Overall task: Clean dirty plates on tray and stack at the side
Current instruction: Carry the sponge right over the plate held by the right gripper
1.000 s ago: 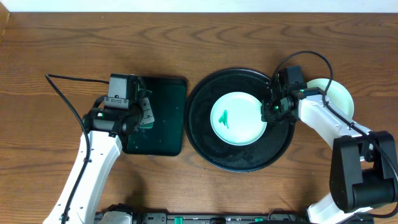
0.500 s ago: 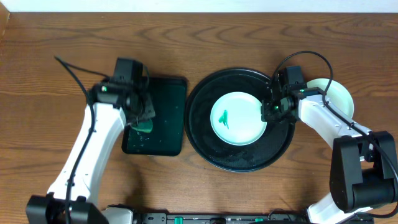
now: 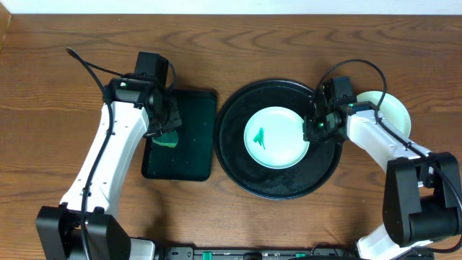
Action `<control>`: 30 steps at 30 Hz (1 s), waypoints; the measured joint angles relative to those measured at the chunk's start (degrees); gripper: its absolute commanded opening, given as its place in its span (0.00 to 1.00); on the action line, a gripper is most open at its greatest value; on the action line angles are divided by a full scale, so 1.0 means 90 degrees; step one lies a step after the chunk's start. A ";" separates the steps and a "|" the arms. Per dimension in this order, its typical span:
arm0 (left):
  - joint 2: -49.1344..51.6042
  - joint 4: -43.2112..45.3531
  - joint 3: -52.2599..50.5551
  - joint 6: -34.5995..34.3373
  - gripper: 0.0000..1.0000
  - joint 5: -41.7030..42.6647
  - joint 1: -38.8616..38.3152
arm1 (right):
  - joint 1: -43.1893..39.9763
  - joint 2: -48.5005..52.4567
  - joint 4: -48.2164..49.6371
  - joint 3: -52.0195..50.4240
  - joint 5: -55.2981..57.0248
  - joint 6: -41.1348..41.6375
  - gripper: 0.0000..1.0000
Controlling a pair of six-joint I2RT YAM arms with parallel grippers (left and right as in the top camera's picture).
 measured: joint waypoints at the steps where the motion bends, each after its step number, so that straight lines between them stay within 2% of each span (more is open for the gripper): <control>1: 0.0000 0.0000 0.0000 0.0000 0.07 0.0000 -0.0027 | 0.0000 0.0000 -0.0007 0.0000 -0.0032 -0.0002 0.01; 9: 0.0000 0.0124 0.0000 0.0000 0.07 0.0002 -0.0340 | 0.0022 0.0000 -0.0012 0.0000 -0.0257 0.0000 0.01; 11: 0.0000 0.0155 0.0000 0.0000 0.07 0.0002 -0.0403 | 0.0073 0.0000 -0.0012 0.0000 -0.0308 0.0022 0.07; 13: 0.0000 0.0172 0.0000 0.0000 0.07 0.0002 -0.0469 | 0.0148 0.0000 -0.0012 0.0000 -0.0352 0.0080 0.20; 15: 0.0000 0.0182 0.0000 -0.0002 0.07 0.0002 -0.0517 | 0.0270 0.0000 -0.0002 -0.0002 -0.0379 0.0117 0.27; 18: 0.0000 0.0202 0.0000 -0.0022 0.07 0.0002 -0.0590 | 0.0430 0.0000 0.0039 -0.0002 -0.0347 0.0095 0.22; 23: 0.0000 0.0379 0.0000 -0.0279 0.07 0.0002 -0.0726 | 0.0481 0.0002 0.0024 -0.0002 -0.0197 0.0148 0.01; 30: 0.0005 0.0733 0.0000 -0.0704 0.07 0.0000 -0.1452 | 0.0658 0.0000 0.0010 -0.0002 -0.0129 0.0352 0.01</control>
